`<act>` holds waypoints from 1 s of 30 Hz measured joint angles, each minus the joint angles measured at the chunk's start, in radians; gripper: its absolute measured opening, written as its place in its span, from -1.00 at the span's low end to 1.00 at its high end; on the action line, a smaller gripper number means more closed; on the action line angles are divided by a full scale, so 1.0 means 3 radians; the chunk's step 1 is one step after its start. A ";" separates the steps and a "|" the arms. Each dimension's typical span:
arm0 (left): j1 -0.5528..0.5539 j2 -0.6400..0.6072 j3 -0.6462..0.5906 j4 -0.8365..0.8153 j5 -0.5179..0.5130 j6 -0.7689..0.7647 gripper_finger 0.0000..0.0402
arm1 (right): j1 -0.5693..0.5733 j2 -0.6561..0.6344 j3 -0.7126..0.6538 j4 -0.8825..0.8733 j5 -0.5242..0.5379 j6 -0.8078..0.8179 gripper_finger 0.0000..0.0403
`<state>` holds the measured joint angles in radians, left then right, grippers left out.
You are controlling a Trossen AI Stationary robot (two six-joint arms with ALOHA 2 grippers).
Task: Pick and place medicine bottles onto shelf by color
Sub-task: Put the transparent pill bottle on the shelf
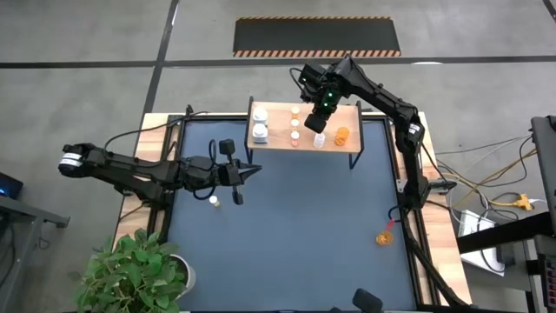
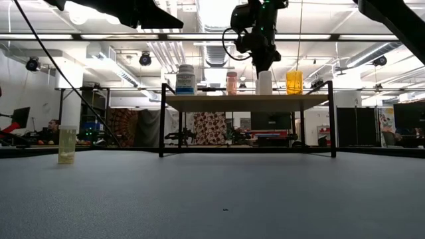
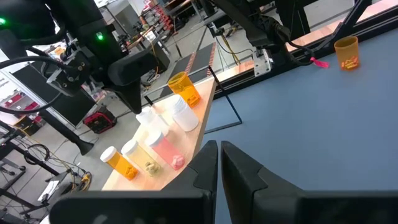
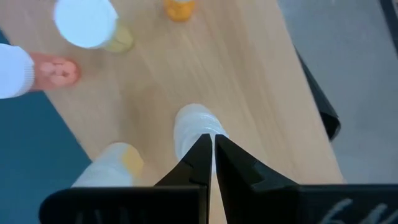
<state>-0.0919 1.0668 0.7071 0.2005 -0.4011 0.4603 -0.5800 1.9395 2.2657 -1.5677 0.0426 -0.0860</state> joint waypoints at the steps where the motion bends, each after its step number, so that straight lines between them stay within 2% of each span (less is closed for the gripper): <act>1: -0.0001 0.0000 0.0000 0.0001 0.0000 0.0000 -0.99 | 0.0000 -0.0009 -0.0001 0.0000 0.0013 0.0001 -0.94; 14: -0.0001 0.0000 0.0000 0.0001 0.0000 0.0000 -0.99 | -0.0001 -0.0081 0.0000 -0.0003 0.0044 0.0126 -0.94; 20: 0.0000 0.0000 0.0000 0.0001 0.0001 0.0000 -0.99 | -0.0002 -0.0081 0.0003 -0.0011 0.0479 0.0137 -0.94; 30: -0.0001 0.0000 0.0000 0.0001 0.0000 0.0000 -0.99 | -0.0019 -0.0082 -0.0233 -0.0014 0.0466 0.0148 -0.94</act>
<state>-0.0921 1.0668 0.7071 0.2008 -0.4011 0.4603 -0.5858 1.9148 2.1959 -1.5719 0.1823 -0.0418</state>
